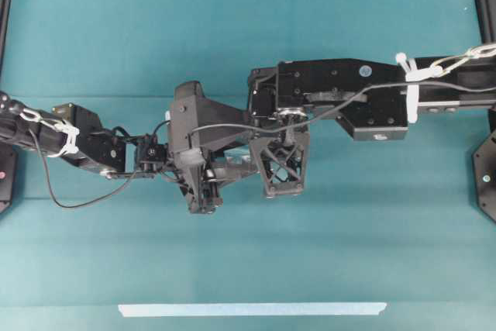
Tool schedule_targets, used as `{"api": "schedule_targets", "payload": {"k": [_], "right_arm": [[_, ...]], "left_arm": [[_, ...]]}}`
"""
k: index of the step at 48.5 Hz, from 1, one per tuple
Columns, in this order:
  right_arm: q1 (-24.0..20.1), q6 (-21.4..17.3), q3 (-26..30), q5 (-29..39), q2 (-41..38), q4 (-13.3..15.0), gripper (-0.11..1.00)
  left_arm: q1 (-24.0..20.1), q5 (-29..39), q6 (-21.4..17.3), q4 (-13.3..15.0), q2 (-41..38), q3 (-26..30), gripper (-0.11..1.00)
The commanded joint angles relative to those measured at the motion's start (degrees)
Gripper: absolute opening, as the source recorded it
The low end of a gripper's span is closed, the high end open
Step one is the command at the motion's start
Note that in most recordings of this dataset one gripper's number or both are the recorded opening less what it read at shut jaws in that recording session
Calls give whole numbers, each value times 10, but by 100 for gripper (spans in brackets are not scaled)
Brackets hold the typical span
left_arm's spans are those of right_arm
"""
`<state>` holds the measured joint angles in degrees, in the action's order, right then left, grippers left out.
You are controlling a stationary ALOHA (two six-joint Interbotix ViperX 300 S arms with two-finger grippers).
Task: Hand over the silver zip bag and make it stand upright.
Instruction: 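Move the left gripper under the bag and close on its bottom edge, then open the right gripper and pull it back to the right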
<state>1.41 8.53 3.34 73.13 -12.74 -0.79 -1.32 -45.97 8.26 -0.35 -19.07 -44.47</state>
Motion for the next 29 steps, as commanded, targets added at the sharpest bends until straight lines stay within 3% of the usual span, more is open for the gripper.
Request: {"api": "schedule_targets", "payload": {"k": [1,18,22,29], "right_arm": [[-7,-8,3,-9,5,-1,4],[-15,-10,3,-15,5,-21,8],[-15,-10,4,-17,4,-21,20],[-15,-19,3,-17,5,-21,55]], "left_arm": [[4,1,0,-1,3,4,30],[-3,1,-1,-1,4,0,30],[-4,1,-2,-1,4,-1,30],[-8,4,-7,-1,4,-3,30]]}}
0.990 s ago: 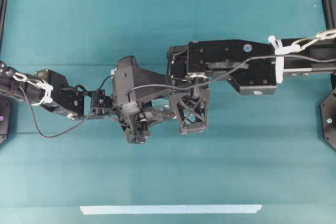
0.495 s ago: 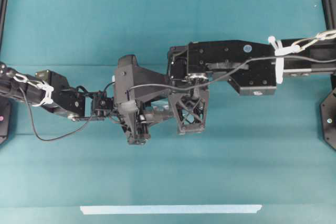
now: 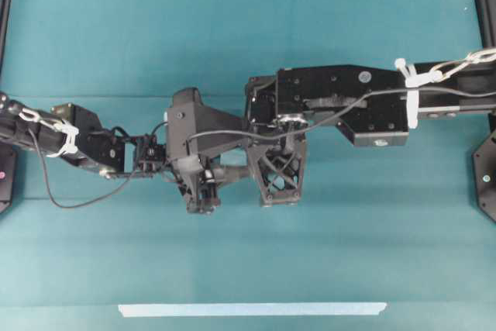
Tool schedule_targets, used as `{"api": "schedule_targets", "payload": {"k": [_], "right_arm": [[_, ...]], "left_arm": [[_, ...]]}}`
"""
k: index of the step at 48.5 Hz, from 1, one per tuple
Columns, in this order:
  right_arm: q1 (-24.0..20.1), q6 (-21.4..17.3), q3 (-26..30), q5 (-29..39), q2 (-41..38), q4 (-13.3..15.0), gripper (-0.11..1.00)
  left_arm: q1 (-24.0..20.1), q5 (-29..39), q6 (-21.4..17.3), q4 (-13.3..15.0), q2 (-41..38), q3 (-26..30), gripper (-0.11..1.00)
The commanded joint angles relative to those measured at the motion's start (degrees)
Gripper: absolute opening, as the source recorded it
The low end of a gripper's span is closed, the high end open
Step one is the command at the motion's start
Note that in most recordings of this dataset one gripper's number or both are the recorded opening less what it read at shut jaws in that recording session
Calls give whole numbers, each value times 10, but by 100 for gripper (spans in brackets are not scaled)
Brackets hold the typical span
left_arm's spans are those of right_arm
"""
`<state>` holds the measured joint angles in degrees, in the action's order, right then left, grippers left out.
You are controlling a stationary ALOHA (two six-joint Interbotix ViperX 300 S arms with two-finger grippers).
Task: Hand over the silver zip bag and make it stand upright.
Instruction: 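Open the right gripper and pull it back to the right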
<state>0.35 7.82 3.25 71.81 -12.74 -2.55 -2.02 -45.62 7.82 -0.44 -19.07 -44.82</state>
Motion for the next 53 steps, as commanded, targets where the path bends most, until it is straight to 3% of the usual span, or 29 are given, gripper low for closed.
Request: {"api": "schedule_targets", "payload": {"k": [1,5,8,21,41,53], "right_arm": [[-4,-15,4,-3,5,-3,61],[-4,-22,4,-4,7,2,82],[-3,-26,4,-4,11,10,88],[12,-70,-9,-6,62,32,86],[11,-127,-129,-122,166,38,85],[6,-146,-169,-136,193,37,85]], "left_arm": [[-1,2,-5,0,4,0,30],[-1,13,-21,0,4,0,30],[-1,23,-31,0,4,1,29],[0,31,-38,0,4,4,27],[1,31,-57,0,5,6,27],[1,32,-69,0,6,7,27]]}}
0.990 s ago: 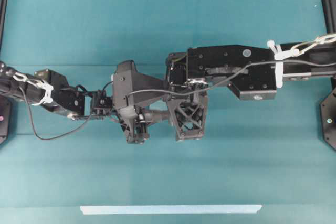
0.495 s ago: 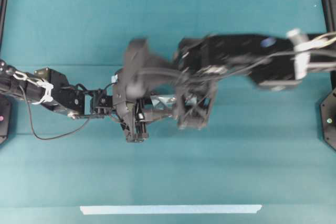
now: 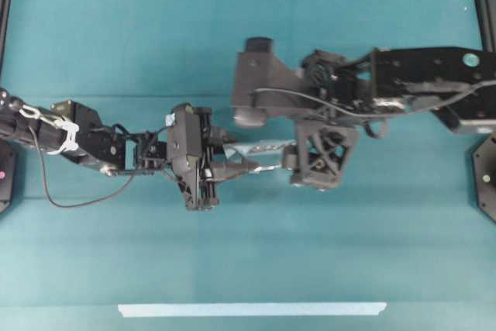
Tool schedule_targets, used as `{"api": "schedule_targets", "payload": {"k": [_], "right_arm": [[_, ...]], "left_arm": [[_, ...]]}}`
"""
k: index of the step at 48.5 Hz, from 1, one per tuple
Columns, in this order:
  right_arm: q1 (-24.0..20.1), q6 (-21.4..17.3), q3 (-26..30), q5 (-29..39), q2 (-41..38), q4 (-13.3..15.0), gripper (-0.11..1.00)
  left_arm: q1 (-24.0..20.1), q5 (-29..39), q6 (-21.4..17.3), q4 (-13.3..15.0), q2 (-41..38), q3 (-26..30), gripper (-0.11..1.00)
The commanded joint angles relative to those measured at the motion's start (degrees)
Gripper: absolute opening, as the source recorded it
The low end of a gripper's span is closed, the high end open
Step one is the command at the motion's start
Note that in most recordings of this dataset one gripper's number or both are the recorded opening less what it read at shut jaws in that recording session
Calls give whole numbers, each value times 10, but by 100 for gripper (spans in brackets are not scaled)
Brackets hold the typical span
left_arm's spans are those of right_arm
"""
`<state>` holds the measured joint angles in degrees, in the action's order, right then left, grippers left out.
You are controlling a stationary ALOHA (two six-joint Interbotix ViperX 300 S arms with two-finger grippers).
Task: Hand over the silver zip bag and make it stand upright.
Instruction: 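Open the right gripper and pull it back to the right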
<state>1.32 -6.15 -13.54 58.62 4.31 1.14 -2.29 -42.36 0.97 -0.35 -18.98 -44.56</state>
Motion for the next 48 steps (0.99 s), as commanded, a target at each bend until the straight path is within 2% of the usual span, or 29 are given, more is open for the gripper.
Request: {"api": "schedule_targets", "payload": {"k": [1,20,30,37,48], "right_arm": [[-4,-6,-3,-6,25,0,84],[0,-5,-33,-17,62,0,80],[0,-9,-69,-37,98,-3,80],[3,-7,-105,-91,132,-2,80],[6,-7,-181,-213,204,-3,80]], "left_arm": [[4,-1,-1,-1,5,4,27],[4,8,-2,-1,8,5,27],[3,11,-2,-1,9,7,27],[3,11,-2,-1,8,7,27],[2,22,-2,-1,8,7,27]]}}
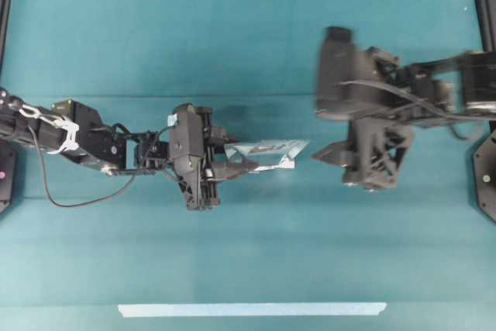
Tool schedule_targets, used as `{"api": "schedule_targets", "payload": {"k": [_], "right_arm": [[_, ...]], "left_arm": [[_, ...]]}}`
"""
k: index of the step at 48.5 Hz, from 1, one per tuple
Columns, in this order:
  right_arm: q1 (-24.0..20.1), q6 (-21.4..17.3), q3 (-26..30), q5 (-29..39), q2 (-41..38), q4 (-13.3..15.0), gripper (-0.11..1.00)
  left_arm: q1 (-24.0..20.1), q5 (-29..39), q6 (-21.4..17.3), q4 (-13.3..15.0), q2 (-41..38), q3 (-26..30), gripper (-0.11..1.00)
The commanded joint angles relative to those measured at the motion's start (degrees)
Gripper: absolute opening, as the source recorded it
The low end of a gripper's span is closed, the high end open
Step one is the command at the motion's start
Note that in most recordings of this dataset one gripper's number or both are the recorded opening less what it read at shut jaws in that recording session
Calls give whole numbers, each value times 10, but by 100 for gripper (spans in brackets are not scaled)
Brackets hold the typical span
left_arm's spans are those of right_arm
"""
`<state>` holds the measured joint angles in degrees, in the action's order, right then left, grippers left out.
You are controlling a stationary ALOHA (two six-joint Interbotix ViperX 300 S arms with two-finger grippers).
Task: Hand over the silver zip bag and make it stand upright.
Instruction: 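Open the right gripper and pull it back to the right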
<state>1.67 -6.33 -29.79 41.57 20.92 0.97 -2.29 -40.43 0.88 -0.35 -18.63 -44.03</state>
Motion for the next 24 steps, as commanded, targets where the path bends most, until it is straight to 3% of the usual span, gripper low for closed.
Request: {"api": "schedule_targets", "payload": {"k": [1,12,24], "right_arm": [[3,-5,-25,-52,44,-1,80],[6,-7,-83,-124,98,-1,79],[6,-7,-97,-132,88,-2,79]], "left_arm": [[3,3,-1,-1,4,3,27],[3,3,-1,-1,4,3,27],[2,3,-1,-1,5,2,27]]}}
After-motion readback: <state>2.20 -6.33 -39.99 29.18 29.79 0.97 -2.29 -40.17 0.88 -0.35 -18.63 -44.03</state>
